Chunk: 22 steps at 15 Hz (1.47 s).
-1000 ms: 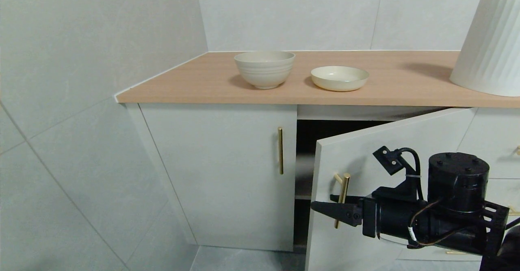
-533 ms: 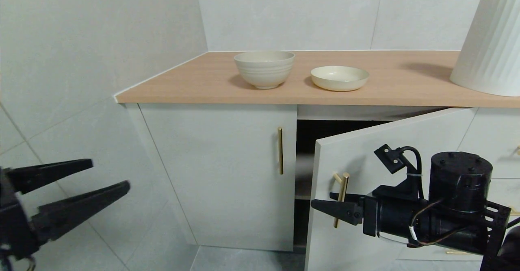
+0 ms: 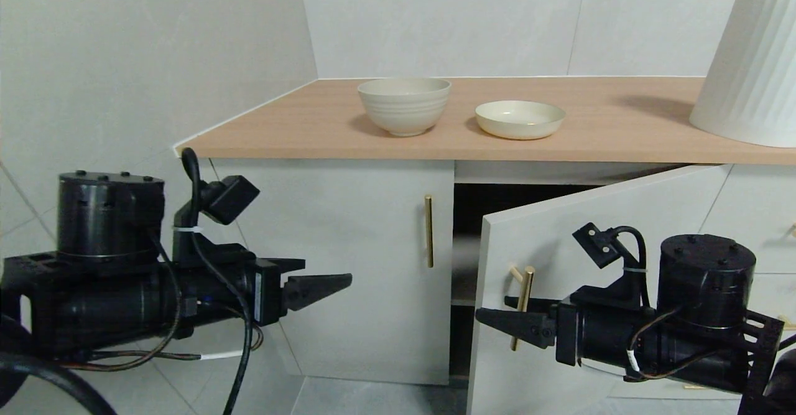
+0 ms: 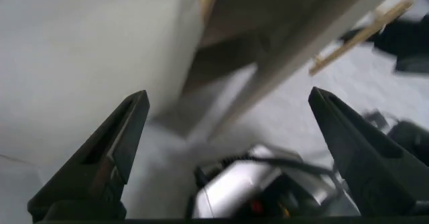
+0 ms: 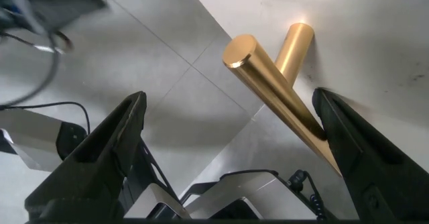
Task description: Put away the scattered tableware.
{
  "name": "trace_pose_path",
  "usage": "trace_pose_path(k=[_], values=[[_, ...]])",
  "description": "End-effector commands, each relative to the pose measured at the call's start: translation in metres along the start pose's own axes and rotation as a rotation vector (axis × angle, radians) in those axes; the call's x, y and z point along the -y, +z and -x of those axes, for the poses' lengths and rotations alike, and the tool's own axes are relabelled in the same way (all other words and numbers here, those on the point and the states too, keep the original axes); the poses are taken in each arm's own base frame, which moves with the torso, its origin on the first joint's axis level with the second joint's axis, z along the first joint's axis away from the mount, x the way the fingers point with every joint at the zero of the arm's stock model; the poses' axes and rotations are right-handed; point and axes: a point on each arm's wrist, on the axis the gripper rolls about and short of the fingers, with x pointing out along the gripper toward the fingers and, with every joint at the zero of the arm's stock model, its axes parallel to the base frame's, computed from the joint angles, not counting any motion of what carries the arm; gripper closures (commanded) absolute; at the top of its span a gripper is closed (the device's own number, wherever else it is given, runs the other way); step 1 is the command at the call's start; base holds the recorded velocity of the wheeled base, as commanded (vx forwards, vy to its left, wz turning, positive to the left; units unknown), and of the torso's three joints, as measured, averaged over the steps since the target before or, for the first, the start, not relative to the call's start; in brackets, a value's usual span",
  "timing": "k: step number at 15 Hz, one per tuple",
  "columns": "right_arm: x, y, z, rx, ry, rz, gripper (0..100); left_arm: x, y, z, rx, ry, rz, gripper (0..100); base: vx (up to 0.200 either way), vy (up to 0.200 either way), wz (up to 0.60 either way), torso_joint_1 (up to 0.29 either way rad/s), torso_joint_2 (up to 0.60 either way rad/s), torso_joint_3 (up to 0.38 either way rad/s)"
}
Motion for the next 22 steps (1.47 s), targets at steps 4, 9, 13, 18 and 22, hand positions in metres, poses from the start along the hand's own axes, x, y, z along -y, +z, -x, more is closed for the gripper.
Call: trace_pose_path(k=[4, 9, 13, 18, 22], values=[[0.000, -0.003, 0.000, -0.013, 0.001, -0.004, 0, 0.010, -0.020, -0.040, -0.123, -0.073, 0.002, 100, 0.000, 0.000, 0.00, 0.000, 0.00, 0.000], [0.001, -0.003, 0.000, -0.015, -0.001, -0.005, 0, 0.020, 0.001, -0.088, 0.010, -0.152, -0.054, 100, 0.000, 0.000, 0.00, 0.000, 0.00, 0.000], [0.001, -0.003, 0.000, -0.014, -0.003, -0.005, 0, 0.036, -0.015, -0.126, 0.005, -0.229, -0.046, 100, 0.000, 0.000, 0.00, 0.000, 0.00, 0.000], [0.001, -0.004, 0.002, -0.014, -0.009, -0.005, 0, 0.045, -0.026, -0.165, 0.057, -0.297, 0.022, 100, 0.000, 0.000, 0.00, 0.000, 0.00, 0.000], [-0.002, -0.002, 0.005, -0.001, -0.003, 0.014, 0, 0.055, -0.021, -0.190, 0.084, -0.336, -0.002, 100, 0.000, 0.000, 0.00, 0.000, 0.00, 0.000]])
